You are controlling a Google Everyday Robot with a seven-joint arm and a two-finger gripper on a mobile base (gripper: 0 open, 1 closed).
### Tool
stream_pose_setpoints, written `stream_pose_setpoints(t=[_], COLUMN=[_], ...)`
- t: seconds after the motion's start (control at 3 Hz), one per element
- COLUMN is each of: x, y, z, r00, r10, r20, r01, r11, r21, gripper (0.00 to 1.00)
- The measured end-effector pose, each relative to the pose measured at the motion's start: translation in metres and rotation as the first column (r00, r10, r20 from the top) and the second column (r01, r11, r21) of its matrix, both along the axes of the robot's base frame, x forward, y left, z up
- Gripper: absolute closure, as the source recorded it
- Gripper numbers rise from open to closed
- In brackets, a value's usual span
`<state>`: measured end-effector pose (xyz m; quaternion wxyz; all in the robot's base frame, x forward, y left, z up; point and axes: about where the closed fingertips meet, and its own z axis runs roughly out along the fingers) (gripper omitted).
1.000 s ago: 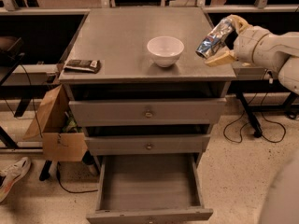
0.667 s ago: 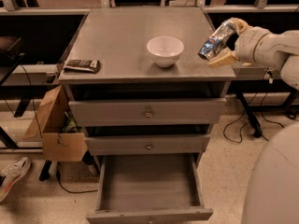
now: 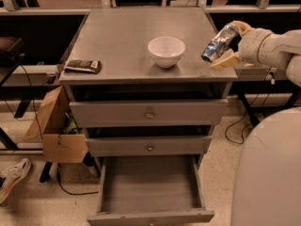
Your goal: Pick redbull can from bottom drawer and place on counter
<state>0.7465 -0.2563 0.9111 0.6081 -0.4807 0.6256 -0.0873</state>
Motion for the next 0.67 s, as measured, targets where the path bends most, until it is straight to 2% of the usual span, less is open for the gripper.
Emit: stream_pose_setpoints(t=[0.33, 0.67], x=[0.0002, -0.0011], y=[0.0036, 0.0115], z=[0.0006, 0.0033], r00=[0.9995, 0.9969], r10=[0.033, 0.077], r20=[0.001, 0.012], r01=[-0.033, -0.078], r11=[0.999, 0.996], r21=[0.018, 0.036], gripper=[0.12, 0.0])
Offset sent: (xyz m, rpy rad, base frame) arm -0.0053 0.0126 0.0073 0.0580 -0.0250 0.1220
